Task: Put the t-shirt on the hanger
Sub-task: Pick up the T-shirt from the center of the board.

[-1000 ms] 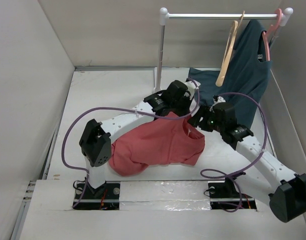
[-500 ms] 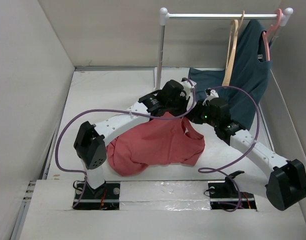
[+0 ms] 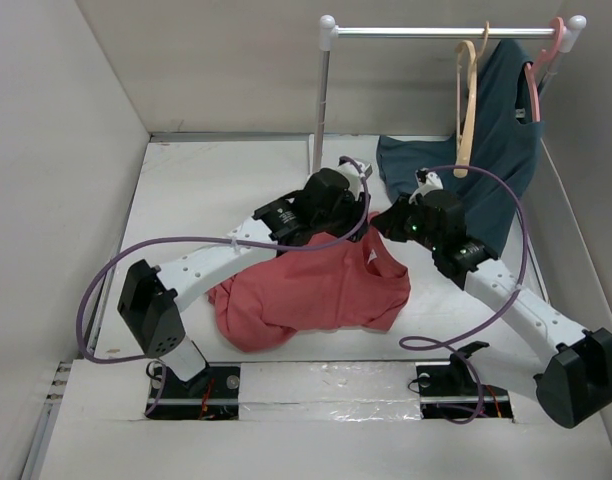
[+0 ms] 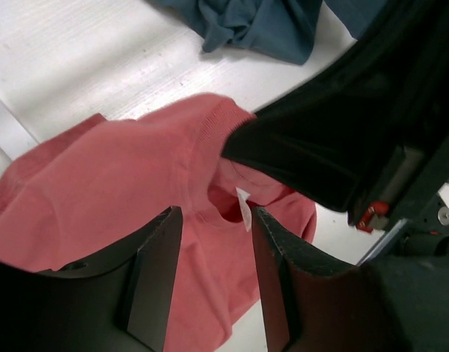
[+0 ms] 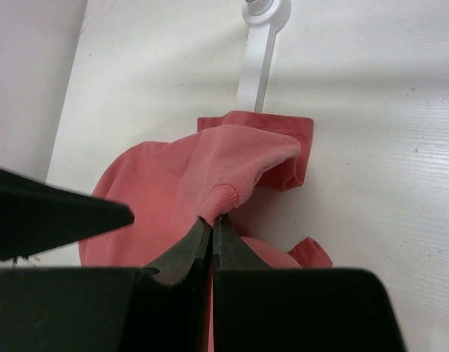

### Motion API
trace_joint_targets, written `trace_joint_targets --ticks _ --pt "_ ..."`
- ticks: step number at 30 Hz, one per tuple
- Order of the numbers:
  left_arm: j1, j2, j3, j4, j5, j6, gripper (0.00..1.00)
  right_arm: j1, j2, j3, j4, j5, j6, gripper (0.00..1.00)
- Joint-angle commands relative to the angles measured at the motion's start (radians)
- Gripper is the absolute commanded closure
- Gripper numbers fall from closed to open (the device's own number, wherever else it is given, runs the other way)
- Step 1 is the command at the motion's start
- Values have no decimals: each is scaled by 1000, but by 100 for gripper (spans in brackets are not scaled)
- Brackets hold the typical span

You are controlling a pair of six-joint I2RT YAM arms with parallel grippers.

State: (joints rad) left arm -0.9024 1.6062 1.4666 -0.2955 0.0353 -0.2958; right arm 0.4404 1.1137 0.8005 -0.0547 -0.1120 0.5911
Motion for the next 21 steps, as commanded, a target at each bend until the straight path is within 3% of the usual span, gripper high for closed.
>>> trace_joint_targets --ticks 1,7,13,21 --pt "-32 -61 -63 70 -11 -40 61 -2 11 87 -42 21 9 100" --pt "-69 -28 -88 81 -81 -25 52 -2 3 123 -79 -14 19 100" --pt "-69 12 -42 82 -233 -25 54 -2 -12 134 -114 -34 22 100" --pt "-69 103 37 70 -304 38 56 -11 -54 109 -135 -38 35 100"
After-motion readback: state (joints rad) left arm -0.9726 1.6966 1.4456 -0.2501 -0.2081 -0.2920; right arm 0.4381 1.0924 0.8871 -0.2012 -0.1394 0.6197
